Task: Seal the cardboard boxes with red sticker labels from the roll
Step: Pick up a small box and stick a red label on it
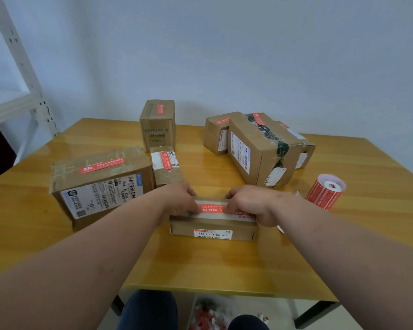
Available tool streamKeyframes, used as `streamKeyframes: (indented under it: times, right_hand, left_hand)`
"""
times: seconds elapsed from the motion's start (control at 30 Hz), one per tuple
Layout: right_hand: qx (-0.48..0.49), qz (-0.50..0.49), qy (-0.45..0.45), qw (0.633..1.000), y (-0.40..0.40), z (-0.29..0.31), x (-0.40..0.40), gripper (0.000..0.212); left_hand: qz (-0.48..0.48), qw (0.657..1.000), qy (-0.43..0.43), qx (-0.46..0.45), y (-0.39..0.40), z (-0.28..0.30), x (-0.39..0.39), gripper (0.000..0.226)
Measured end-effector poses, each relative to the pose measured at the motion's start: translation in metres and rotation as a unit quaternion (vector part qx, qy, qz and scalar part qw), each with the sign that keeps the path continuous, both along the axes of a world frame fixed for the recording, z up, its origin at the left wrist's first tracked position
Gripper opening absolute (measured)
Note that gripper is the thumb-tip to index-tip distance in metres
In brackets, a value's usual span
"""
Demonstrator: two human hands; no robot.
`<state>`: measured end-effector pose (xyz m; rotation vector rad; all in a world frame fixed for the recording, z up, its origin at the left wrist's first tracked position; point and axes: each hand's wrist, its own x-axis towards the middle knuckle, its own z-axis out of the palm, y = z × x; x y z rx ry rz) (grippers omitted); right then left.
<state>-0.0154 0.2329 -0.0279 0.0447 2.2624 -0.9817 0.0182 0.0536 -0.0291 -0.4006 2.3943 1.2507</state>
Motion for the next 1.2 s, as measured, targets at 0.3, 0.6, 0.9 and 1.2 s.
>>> streamKeyframes:
  times: [0.3, 0.6, 0.9, 1.2]
  right_hand:
    - [-0.001, 0.010, 0.002, 1.000, -0.001, -0.003, 0.001, 0.038]
    - [-0.051, -0.052, -0.018, 0.997, 0.001, -0.007, 0.002, 0.034]
    - [-0.042, -0.079, 0.025, 0.996, -0.002, -0.008, 0.009, 0.029]
    - [0.001, -0.015, 0.053, 0.998, -0.002, -0.007, 0.012, 0.050]
  left_hand:
    - [0.008, 1.000, 0.013, 0.007, 0.002, -0.011, 0.004, 0.032]
    - [0.035, 0.996, 0.012, 0.082, -0.004, -0.018, 0.004, 0.026]
    - [0.046, 0.996, 0.038, 0.066, 0.001, -0.018, 0.009, 0.019]
    - [0.026, 0.997, 0.047, 0.048, -0.002, -0.019, 0.013, 0.027]
